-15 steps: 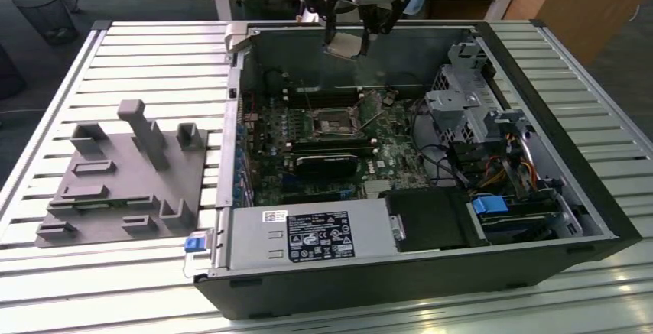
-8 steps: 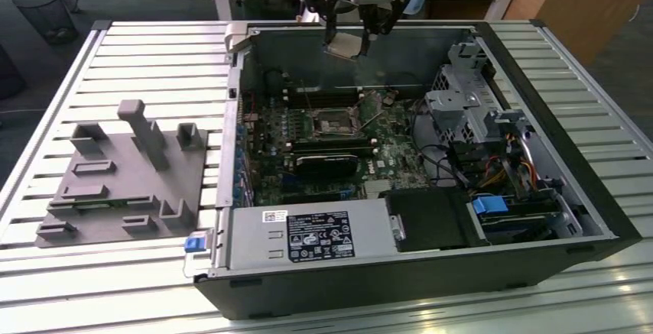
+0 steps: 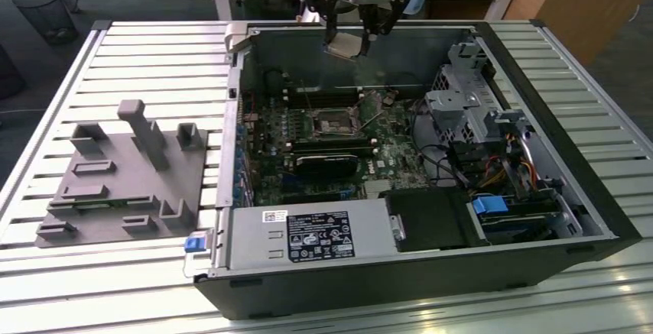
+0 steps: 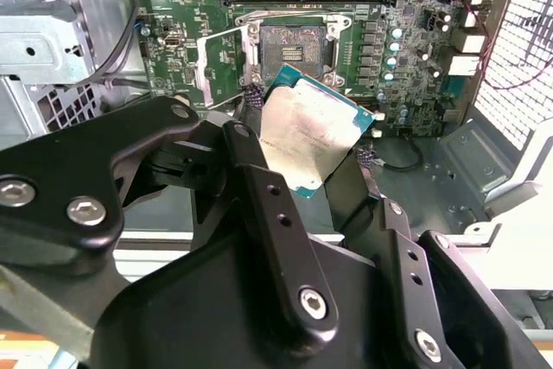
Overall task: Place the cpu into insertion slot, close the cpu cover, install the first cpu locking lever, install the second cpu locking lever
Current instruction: 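Place the cpu into insertion slot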
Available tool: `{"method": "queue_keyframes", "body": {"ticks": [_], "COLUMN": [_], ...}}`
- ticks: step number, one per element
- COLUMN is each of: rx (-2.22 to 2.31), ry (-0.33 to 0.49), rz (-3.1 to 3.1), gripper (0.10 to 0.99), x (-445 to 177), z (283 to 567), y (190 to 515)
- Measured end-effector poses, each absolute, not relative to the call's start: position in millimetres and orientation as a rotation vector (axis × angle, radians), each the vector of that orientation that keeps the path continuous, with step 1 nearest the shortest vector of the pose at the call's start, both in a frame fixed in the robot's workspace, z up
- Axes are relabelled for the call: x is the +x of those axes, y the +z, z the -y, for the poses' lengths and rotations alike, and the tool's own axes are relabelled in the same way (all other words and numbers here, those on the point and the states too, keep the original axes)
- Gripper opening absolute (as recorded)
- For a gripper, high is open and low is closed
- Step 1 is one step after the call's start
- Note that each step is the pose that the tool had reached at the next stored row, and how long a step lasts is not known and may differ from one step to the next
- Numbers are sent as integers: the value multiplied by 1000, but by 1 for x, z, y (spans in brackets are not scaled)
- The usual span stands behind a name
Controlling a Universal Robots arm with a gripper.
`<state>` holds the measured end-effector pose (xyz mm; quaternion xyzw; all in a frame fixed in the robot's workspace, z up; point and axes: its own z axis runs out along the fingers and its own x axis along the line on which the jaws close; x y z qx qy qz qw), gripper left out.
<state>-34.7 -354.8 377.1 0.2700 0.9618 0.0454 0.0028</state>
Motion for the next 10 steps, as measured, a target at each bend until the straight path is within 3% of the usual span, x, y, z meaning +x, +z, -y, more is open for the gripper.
{"method": "queue_keyframes", "body": {"ticks": [10], "rx": [895], "ry": [142], "rz": [-3001], "gripper": [541], "x": [-35], "z": [355], "y": [377]}}
